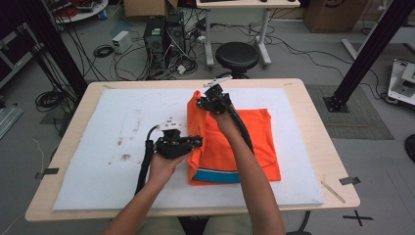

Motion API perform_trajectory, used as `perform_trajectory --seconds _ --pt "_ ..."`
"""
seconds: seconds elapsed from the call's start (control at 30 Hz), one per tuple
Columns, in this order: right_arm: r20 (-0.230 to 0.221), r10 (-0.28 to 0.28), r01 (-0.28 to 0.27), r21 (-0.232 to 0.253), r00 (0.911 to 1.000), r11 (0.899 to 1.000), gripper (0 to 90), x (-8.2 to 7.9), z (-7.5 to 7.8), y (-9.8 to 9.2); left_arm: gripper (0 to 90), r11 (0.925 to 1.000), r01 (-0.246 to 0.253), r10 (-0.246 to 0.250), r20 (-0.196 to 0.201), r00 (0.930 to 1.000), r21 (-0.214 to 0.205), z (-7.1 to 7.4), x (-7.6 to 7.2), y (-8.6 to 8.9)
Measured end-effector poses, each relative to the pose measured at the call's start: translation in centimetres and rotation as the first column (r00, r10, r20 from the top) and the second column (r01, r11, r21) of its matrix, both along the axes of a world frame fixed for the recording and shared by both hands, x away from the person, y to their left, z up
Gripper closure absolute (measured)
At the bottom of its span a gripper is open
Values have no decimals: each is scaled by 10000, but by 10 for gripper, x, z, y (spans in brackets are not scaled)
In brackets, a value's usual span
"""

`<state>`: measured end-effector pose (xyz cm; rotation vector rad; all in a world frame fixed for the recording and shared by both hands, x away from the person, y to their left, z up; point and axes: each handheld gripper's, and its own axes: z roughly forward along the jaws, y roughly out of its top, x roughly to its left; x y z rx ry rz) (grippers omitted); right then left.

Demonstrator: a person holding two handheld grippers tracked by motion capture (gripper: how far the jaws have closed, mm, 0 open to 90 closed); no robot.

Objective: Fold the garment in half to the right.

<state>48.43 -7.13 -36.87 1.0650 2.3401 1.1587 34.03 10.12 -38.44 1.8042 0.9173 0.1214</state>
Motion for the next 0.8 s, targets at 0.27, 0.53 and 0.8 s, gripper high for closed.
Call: perform_trajectory --seconds 0.27,0.53,0.8 --pt "23 -717 716 164 9974 9973 813 -6 2 -53 829 9979 639 -637 -144 9979 136 2 8 -46" --pt "108 -1365 1360 391 9906 9899 812 -13 1 -99 829 9905 1302 -1297 -157 9914 451 8 14 -93" --pt "27 -1976 1974 397 9803 9795 811 -17 -6 -139 825 9829 1721 -1694 -449 9845 649 1 19 -134"
